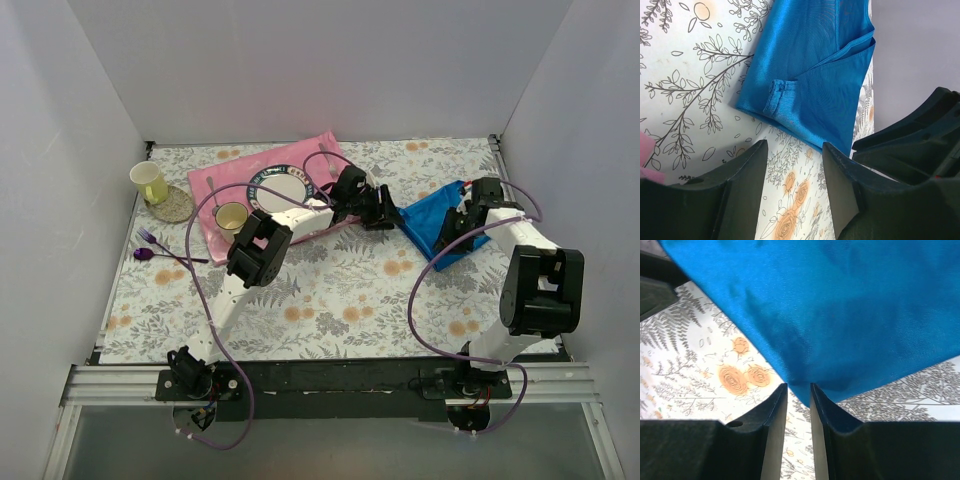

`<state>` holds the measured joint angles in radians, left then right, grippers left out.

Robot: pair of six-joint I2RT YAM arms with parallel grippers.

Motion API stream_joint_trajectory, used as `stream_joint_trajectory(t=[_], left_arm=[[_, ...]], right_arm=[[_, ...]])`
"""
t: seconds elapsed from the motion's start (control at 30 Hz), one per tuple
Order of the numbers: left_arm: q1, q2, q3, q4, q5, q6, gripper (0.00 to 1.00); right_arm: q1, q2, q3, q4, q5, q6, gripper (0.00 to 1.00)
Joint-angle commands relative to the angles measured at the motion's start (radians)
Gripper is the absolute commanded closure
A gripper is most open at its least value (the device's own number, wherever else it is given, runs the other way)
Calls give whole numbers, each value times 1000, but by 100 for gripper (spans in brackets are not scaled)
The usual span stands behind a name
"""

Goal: Fold the napkin, place the utensils inside, and roll it up
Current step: Fold the napkin

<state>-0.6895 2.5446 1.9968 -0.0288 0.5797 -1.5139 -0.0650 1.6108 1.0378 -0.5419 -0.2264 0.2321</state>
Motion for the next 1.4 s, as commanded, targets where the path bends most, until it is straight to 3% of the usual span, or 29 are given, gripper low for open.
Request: stream_joint_trajectory(t=[0.0,0.13,0.23,0.47,0.83,1.1,1.2,1.23,1.37], left_arm=[[-7,-106,-4,24,-4,14,56],[-7,-83,7,101,11,-34,66],[-7,-72,-3,179,29,-72,70],[-7,-95,-55,261,22,-95,72],[-10,-9,53,253,37,-114,60],[-16,-12,79,180,48,-83,58],[-16,-76,116,2,-32,9,51],[-18,-98,103,-26,-82,17,48],[-21,-176,-19,-97,-145,3,44]], right_arm=[[34,-5,48,28,-67,-11,67],[44,12,80,39,-48,-10,66],[44,32,80,40,-36,-7,72],[44,29,28,54,-11,6,78],[25,-28,-82,51,27,13,79],[22,-46,-16,28,39,3,78],[21,-38,25,7,59,-5,73],[14,-38,33,2,71,-2,67],[-80,-40,51,17,99,21,60]])
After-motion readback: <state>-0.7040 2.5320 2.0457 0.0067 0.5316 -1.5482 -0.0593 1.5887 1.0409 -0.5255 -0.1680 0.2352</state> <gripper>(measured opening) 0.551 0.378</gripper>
